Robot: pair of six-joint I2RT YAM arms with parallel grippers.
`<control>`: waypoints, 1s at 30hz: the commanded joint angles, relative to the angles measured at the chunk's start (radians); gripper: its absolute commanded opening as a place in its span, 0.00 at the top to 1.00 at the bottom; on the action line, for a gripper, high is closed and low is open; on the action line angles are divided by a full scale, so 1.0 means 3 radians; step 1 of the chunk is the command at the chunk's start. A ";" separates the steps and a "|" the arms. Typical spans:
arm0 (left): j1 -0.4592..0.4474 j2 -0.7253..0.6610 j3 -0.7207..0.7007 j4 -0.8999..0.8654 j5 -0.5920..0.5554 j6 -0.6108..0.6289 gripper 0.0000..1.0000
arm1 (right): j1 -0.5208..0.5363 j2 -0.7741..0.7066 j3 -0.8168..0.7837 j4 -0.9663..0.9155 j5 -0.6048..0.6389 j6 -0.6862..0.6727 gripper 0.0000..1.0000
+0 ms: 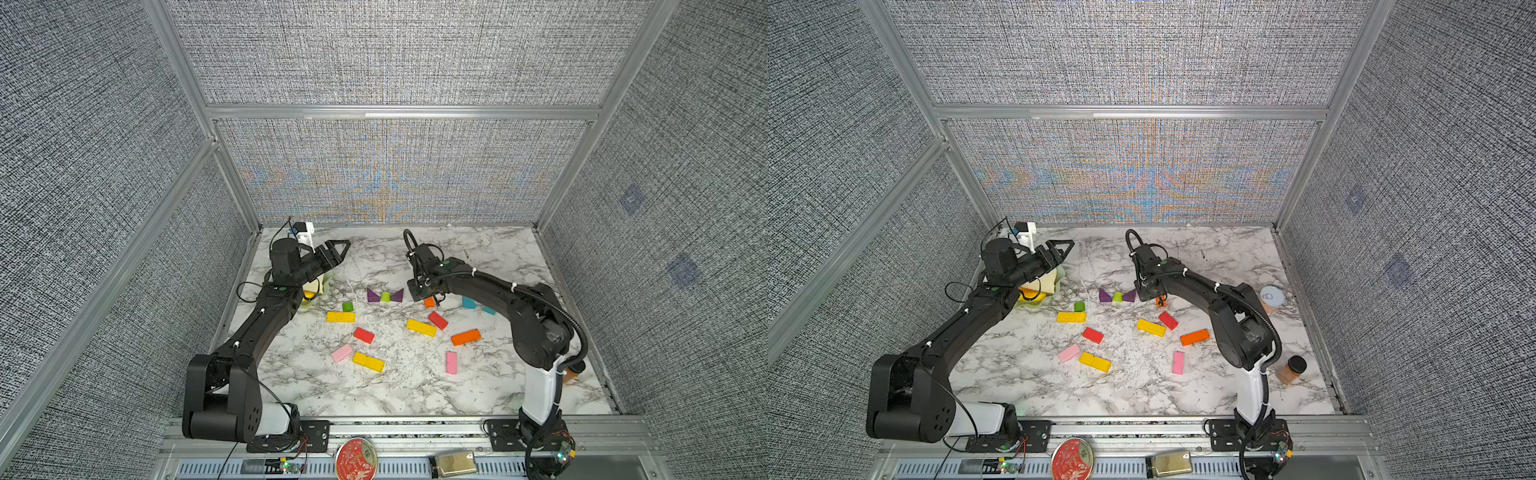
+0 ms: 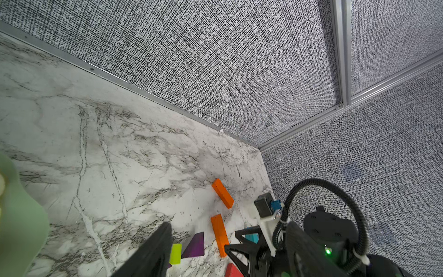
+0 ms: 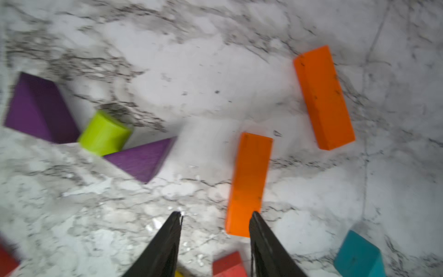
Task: Assemble a carrot with building blocks
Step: Assemble the building block at the center of the board, then pick up the building block from the center of the board.
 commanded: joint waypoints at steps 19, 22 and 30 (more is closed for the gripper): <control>-0.0173 0.0161 0.0054 0.0074 0.0109 0.0029 0.24 | -0.0329 0.0501 0.0216 -0.0161 -0.0354 -0.0073 0.56; -0.0167 0.0157 0.0054 0.0066 0.0101 0.0044 0.24 | -0.0331 0.0488 0.0187 -0.0135 -0.0402 -0.0082 0.60; -0.0166 0.0092 0.0084 -0.0013 0.0054 0.0130 0.24 | -0.0299 0.0149 -0.0056 0.0008 -0.0283 -0.0069 0.73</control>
